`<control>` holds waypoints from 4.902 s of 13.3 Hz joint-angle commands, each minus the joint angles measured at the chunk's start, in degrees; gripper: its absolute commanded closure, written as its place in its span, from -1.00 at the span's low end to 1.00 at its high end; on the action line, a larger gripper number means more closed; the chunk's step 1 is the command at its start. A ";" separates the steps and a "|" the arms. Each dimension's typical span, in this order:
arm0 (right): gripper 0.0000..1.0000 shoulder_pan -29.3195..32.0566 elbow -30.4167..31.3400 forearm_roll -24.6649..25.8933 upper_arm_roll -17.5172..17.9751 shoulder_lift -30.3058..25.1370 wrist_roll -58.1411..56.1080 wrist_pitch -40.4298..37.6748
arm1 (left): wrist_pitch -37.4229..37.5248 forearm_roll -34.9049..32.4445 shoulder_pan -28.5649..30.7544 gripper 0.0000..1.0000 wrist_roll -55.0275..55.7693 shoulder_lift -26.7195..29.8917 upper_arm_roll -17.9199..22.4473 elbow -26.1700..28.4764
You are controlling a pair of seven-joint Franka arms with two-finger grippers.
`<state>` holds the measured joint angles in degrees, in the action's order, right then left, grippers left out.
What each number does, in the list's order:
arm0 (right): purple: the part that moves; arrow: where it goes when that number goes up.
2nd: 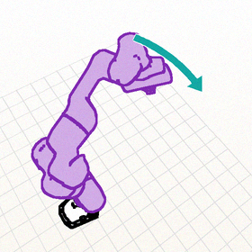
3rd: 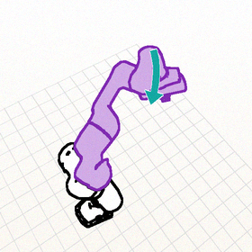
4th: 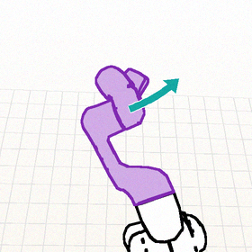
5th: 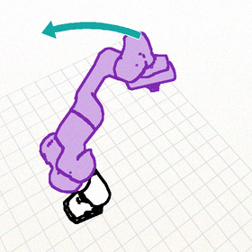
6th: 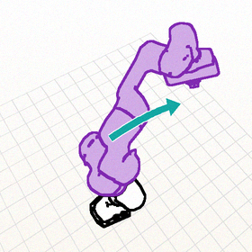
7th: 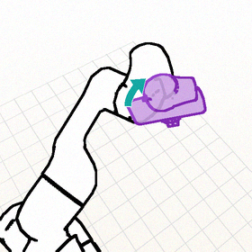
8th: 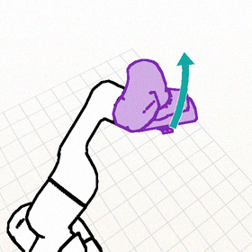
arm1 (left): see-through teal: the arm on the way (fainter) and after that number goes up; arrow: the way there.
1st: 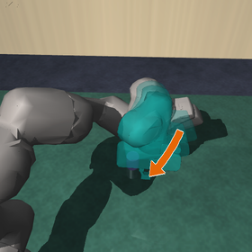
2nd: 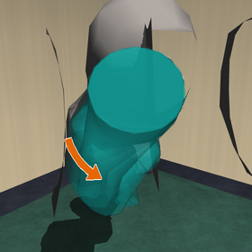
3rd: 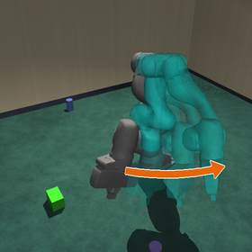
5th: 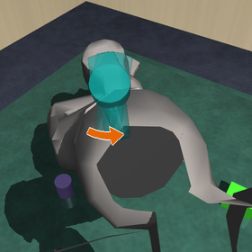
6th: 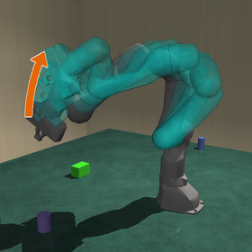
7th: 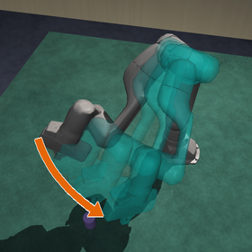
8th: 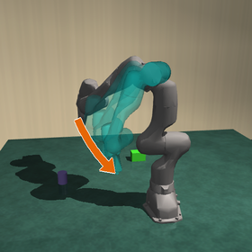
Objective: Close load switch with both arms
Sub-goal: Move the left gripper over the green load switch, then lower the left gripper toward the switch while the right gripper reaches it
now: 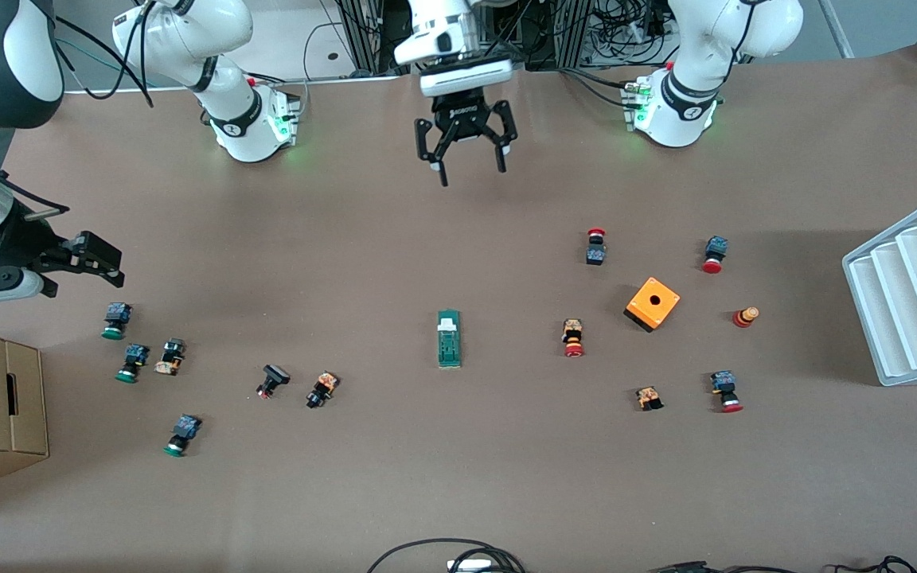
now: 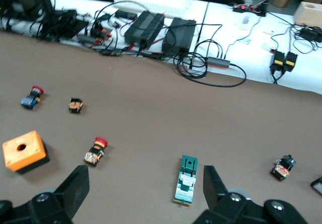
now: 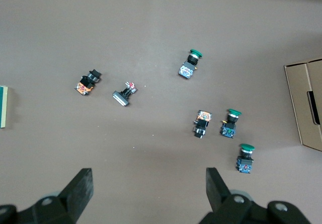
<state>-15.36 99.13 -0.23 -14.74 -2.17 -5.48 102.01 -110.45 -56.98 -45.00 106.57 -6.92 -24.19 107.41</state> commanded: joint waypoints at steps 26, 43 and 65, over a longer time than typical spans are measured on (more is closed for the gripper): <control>-1.00 -5.91 -1.13 0.59 0.06 5.86 0.63 0.99 | 9.37 -52.24 0.35 -1.00 35.28 -45.01 -2.70 -13.44; -1.00 2.52 -8.08 -11.81 24.47 18.42 61.24 6.96 | 12.28 -57.27 0.88 -0.98 38.72 -54.34 -2.26 -18.64; -0.62 -10.57 -6.59 -7.68 29.16 36.61 113.84 35.44 | 13.95 -58.77 0.88 -0.75 36.96 -56.54 -2.44 -19.51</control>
<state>-24.80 93.23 -9.22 15.36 32.20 106.20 134.98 -97.47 -115.59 -44.26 144.59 -62.29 -26.00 89.55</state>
